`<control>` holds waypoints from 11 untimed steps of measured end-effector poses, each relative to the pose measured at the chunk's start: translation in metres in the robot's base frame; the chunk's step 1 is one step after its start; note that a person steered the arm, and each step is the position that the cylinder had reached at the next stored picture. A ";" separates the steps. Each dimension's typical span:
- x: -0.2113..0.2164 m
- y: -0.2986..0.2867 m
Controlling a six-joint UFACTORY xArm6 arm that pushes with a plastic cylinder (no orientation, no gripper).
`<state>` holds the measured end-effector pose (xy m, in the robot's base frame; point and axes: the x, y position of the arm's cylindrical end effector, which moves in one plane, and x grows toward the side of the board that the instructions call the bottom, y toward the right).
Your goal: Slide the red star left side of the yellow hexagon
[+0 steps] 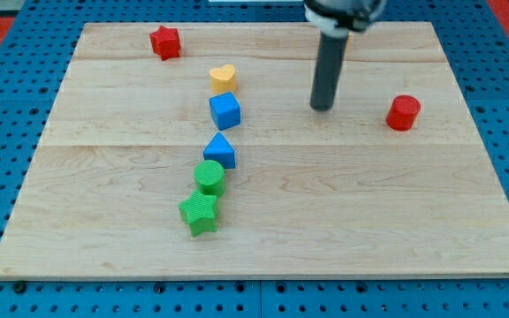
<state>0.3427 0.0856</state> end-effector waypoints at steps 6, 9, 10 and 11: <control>-0.105 -0.279; -0.138 -0.120; -0.148 -0.086; -0.108 -0.051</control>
